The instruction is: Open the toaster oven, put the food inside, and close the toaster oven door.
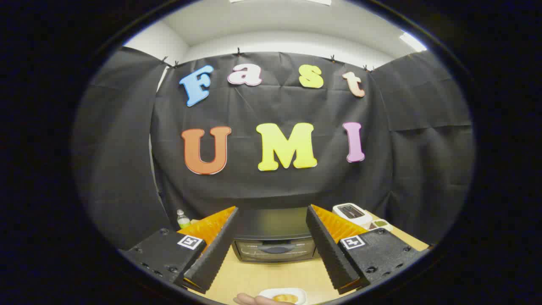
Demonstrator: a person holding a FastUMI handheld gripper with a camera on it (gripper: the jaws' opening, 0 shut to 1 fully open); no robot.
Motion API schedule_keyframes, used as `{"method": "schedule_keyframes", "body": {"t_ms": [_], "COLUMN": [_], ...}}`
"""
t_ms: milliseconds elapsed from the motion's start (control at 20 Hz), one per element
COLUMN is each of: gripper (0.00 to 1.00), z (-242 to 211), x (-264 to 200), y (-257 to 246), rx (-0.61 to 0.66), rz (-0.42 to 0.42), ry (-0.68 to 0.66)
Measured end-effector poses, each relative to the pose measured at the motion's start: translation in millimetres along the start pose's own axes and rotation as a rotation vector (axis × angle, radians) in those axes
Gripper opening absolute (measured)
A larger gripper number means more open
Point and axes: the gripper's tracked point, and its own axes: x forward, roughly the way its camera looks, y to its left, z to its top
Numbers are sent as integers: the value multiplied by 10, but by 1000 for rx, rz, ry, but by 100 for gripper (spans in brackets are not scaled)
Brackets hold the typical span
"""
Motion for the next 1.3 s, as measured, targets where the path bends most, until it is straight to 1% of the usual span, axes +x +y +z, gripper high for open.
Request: {"method": "schedule_keyframes", "body": {"t_ms": [150,400,650,850,950,1100,1300], "gripper": [100,100,100,100,100,100,100], "z": [-67,-274,-388,-464,-514,-544,-598], "x": [96,213,318,389,442,529,718], "y": [-119,-213,-371,-354,-374,-372,-528], "rx": [-25,23,-28,-3,-2,-7,-28], "rz": [-31,-26,-59,-42,-43,-21,-38], "ry": [1,59,56,55,57,53,52]}}
